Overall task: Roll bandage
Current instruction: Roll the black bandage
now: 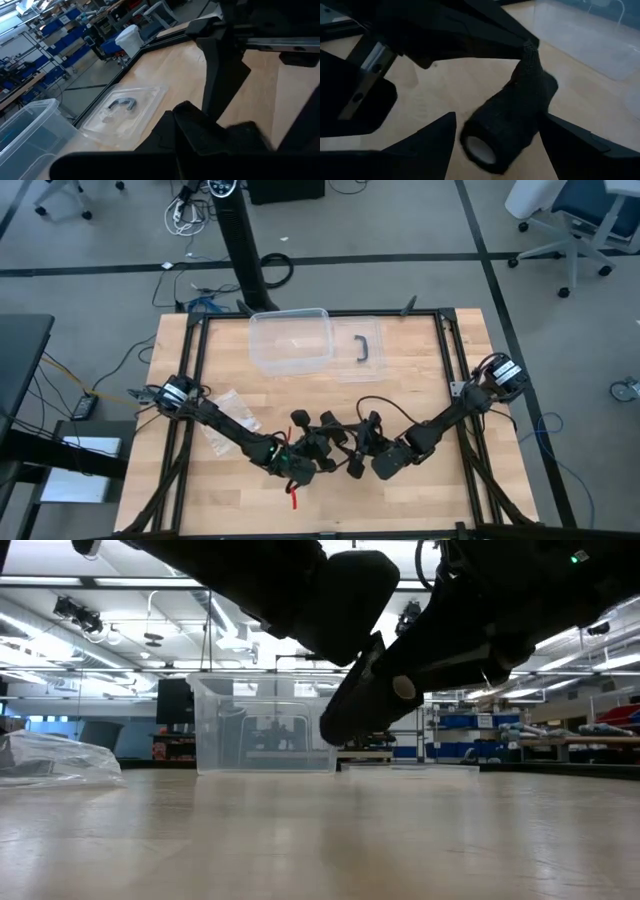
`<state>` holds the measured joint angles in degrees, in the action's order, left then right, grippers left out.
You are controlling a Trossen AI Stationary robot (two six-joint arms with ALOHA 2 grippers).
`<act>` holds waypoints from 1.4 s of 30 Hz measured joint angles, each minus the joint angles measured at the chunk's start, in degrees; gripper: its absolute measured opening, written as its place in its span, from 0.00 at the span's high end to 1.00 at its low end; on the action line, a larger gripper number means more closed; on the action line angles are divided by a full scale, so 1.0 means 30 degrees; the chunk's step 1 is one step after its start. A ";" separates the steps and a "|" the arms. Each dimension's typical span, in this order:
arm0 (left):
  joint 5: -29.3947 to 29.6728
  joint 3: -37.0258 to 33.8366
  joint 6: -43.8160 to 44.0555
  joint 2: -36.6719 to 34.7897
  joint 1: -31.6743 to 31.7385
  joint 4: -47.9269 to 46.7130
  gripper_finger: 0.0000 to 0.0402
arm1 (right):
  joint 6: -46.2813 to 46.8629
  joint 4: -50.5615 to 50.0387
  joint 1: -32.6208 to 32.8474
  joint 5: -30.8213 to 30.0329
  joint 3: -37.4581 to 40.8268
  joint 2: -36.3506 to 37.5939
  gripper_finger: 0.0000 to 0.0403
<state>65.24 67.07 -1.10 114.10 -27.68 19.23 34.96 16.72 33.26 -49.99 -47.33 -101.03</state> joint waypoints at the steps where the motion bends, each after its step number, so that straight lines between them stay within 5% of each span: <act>1: -0.0044 0.0000 0.0000 0.0000 0.0007 0.0073 1.00 | 0.0012 -0.0090 -0.0049 0.0071 0.0000 0.0000 0.32; 19: -0.0158 0.1202 -0.1272 0.0000 -0.0575 0.0206 1.00 | 0.0845 -0.2268 0.0209 -0.0706 0.0015 -0.0015 0.99; 25: -0.1072 0.1202 -0.0430 0.0000 -0.0575 -0.0385 0.98 | 0.0857 -0.2964 0.0633 0.0043 0.0015 -0.0015 0.92; 34: -0.1870 0.0729 0.5747 -0.0007 -0.0575 -0.5286 1.00 | 0.1852 -0.5126 0.1423 0.3434 0.0029 0.0464 0.72; 42: -0.2862 0.0022 0.6953 -0.0007 -0.0561 -0.4509 1.00 | 0.0876 -0.5116 0.1885 0.2142 0.0029 0.0942 0.59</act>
<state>56.66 67.13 19.76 114.08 -29.36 5.71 37.59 1.37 38.92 -43.57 -47.24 -98.21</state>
